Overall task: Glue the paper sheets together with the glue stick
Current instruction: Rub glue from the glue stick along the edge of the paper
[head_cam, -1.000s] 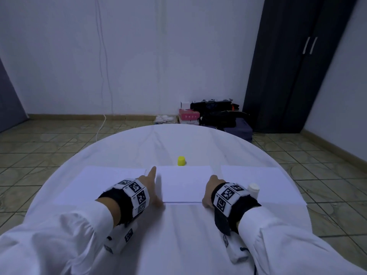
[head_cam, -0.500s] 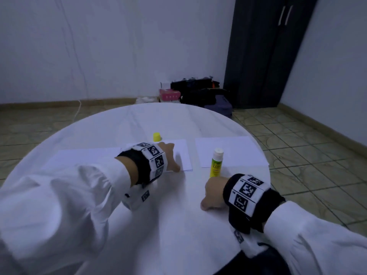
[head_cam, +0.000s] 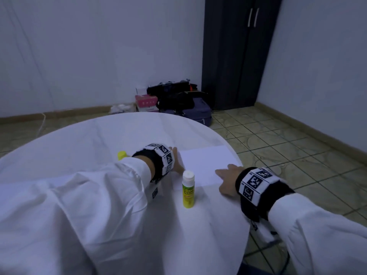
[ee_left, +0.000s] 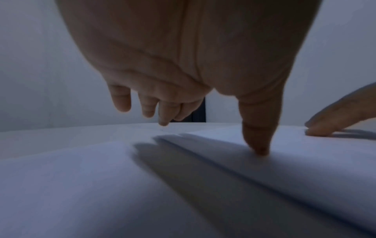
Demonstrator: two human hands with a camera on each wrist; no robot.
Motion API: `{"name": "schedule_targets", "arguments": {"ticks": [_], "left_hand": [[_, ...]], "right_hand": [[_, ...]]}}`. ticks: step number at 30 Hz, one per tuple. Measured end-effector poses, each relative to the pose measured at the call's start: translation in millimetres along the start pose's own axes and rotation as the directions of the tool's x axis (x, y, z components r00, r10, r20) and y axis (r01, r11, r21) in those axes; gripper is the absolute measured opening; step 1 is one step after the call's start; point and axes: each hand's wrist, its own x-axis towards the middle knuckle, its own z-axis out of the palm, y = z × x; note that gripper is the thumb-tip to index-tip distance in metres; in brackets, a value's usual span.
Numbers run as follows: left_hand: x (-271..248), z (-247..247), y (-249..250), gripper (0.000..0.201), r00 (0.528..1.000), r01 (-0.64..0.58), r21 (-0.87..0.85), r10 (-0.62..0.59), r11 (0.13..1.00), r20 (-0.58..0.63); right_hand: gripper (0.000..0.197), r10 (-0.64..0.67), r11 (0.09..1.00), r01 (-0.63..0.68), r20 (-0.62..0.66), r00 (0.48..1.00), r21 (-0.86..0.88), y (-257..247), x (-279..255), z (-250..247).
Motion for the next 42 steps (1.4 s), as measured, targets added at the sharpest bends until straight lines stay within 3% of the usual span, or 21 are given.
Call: {"name": "schedule_targets", "arguments": {"ticks": [5,8,15,18,20,22,23,25,27,29,32,35,37,39,42], "left_hand": [[7,-5,1,0.087,0.995,0.031,-0.118,-0.019,0.993,0.094],[5,-7,-1,0.094,0.996,0.025,-0.111,-0.015,0.993,0.088],[2,-7,-1,0.086,0.999,-0.018,-0.191,0.026,0.981,0.04],[0,-7,-10,0.109,0.997,-0.072,-0.316,0.076,0.946,-0.002],[-7,-10,-15,0.119,0.997,-0.064,-0.423,0.039,0.904,-0.068],[-16,-14,-19,0.114,0.993,-0.035,-0.566,-0.033,0.823,-0.109],[-19,-16,-21,0.105,0.992,-0.033,-0.67,-0.055,0.742,-0.11],[-25,-17,-23,0.075,0.996,-0.019,-0.873,-0.07,0.488,-0.061],[-33,-15,-22,0.039,0.999,0.041,-0.957,-0.004,0.288,0.041],[-41,-10,-17,0.023,0.994,0.082,-0.958,0.05,0.275,0.1],[-53,-9,-15,0.028,0.996,0.082,-0.951,0.01,0.297,0.089],[-61,-10,-20,0.034,0.997,0.074,-0.956,-0.045,0.285,0.063],[-68,-11,-27,0.037,0.997,0.055,-0.958,-0.075,0.282,0.035],[-78,-11,-38,0.039,0.994,0.035,-0.962,-0.108,0.27,0.005],[-101,-4,-58,0.041,0.987,0.02,-0.966,-0.16,0.259,-0.022]], "right_hand": [[0.056,-0.057,0.995,0.058,0.016,0.998,-0.08,-1,7,0],[0.057,-0.026,0.995,0.027,0.005,1.0,-0.094,-3,12,4],[0.056,-0.014,0.997,0.015,0.012,1.0,-0.079,-6,7,3],[0.052,-0.024,0.997,0.024,-0.005,1.0,-0.079,-5,4,1],[0.05,-0.029,0.996,0.027,-0.022,0.999,-0.085,-3,5,3],[0.05,-0.027,0.996,0.023,-0.042,0.999,-0.087,-3,6,6],[0.052,-0.02,0.997,0.015,-0.066,0.998,-0.075,-4,7,8],[0.054,0.01,0.999,-0.015,-0.098,0.995,-0.045,-5,10,14],[0.052,0.026,0.999,-0.028,-0.122,0.992,-0.018,-6,14,18],[0.052,0.036,0.999,-0.033,-0.13,0.991,0.024,-11,12,17],[0.078,0.071,0.994,-0.062,-0.096,0.993,0.095,-14,9,14],[0.1,0.096,0.99,-0.077,-0.163,0.982,0.119,-13,2,12],[0.103,0.03,0.991,-0.004,-0.185,0.982,0.137,-14,-4,11],[0.107,-0.07,0.985,0.085,-0.102,0.992,0.151,-19,-12,7],[0.087,-0.227,0.93,0.216,0.003,0.974,0.298,-32,-29,3]]}}
